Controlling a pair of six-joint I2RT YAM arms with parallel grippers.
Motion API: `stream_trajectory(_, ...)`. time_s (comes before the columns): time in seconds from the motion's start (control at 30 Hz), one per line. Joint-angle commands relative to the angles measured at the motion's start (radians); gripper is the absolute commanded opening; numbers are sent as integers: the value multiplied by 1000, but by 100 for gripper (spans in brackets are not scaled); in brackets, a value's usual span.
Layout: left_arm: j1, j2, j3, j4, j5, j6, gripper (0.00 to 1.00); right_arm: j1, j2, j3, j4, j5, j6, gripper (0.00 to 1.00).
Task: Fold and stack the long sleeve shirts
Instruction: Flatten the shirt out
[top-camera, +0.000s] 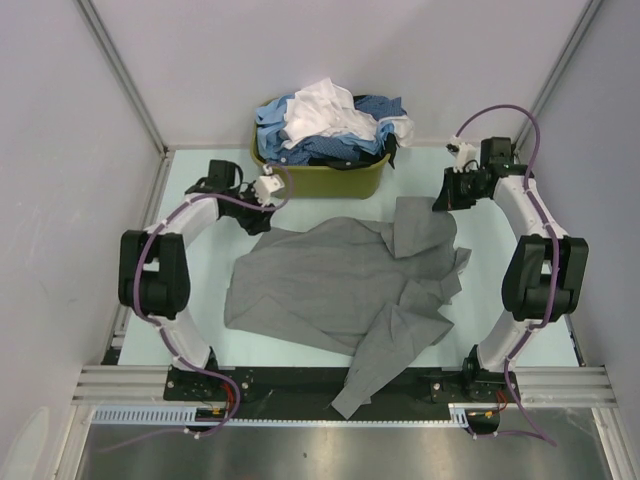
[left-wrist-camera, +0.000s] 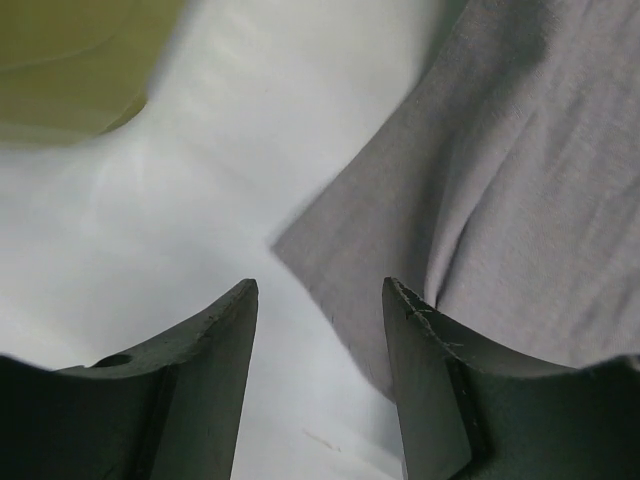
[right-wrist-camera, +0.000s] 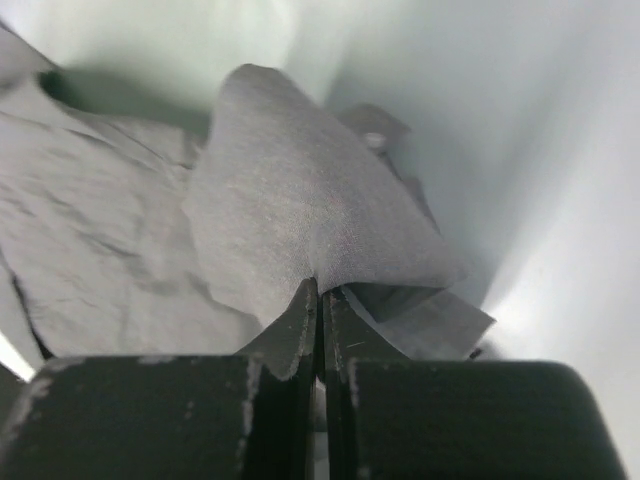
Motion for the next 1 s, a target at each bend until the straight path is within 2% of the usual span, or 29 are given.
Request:
stream_trajectory(0.0, -76, 53, -4, 146, -63, 82, 58, 4, -9, 9, 69, 72, -42, 0)
stream_trajectory(0.13, -111, 131, 14, 161, -173, 112, 56, 5, 5, 14, 74, 74, -44, 0)
stream_trajectory(0.33, -117, 187, 46, 136, -246, 163, 56, 5, 31, 31, 79, 79, -50, 0)
stream_trajectory(0.43, -119, 216, 65, 75, -261, 208, 52, 8, 50, 44, 85, 79, -48, 0)
stream_trajectory(0.53, -119, 224, 68, 35, -260, 238, 39, 13, 63, 58, 95, 83, -50, 0)
stream_trajectory(0.57, -119, 227, 71, 23, -257, 244, 26, 13, 70, 70, 98, 86, -50, 0)
stream_trajectory(0.63, -114, 217, 65, 12, -260, 251, 8, 14, 83, 83, 106, 97, -50, 0)
stream_trajectory(0.7, -102, 195, 62, 40, -258, 222, 1, 18, 97, 103, 134, 111, -47, 0)
stream_trajectory(0.97, 12, 139, 117, 181, -224, 28, 0, 39, 247, 241, 255, 244, -12, 0)
